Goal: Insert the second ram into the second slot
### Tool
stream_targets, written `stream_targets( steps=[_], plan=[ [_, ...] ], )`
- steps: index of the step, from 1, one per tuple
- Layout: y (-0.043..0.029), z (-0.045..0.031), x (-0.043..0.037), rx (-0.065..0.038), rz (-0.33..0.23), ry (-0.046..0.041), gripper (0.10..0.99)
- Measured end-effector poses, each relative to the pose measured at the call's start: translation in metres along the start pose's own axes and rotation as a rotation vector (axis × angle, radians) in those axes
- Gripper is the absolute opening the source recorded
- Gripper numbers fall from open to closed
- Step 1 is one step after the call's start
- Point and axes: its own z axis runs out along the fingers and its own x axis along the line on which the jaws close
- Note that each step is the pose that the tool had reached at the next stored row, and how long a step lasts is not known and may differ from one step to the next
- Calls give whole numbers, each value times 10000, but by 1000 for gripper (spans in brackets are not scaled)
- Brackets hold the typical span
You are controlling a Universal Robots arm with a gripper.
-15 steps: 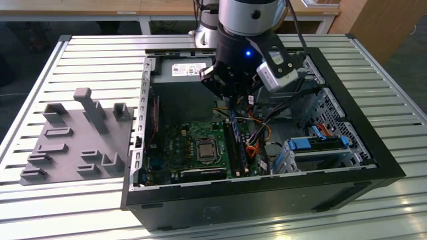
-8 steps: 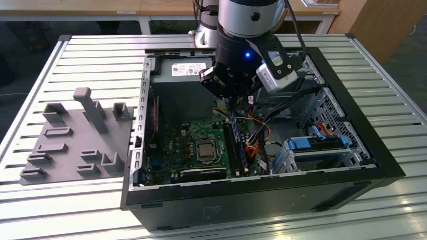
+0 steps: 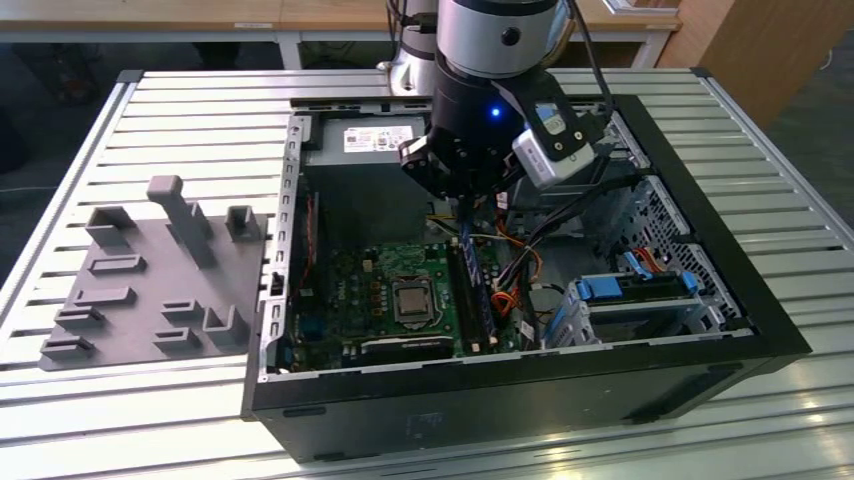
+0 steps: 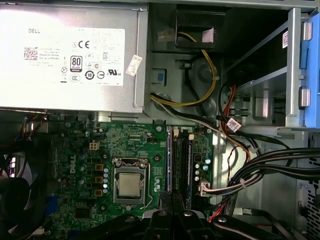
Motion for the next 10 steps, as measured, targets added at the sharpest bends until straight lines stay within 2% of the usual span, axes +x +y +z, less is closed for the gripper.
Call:
stream_targets(
  steps=[10],
  plan=[
    [-2,26,0,-2,0,0,114]
  ],
)
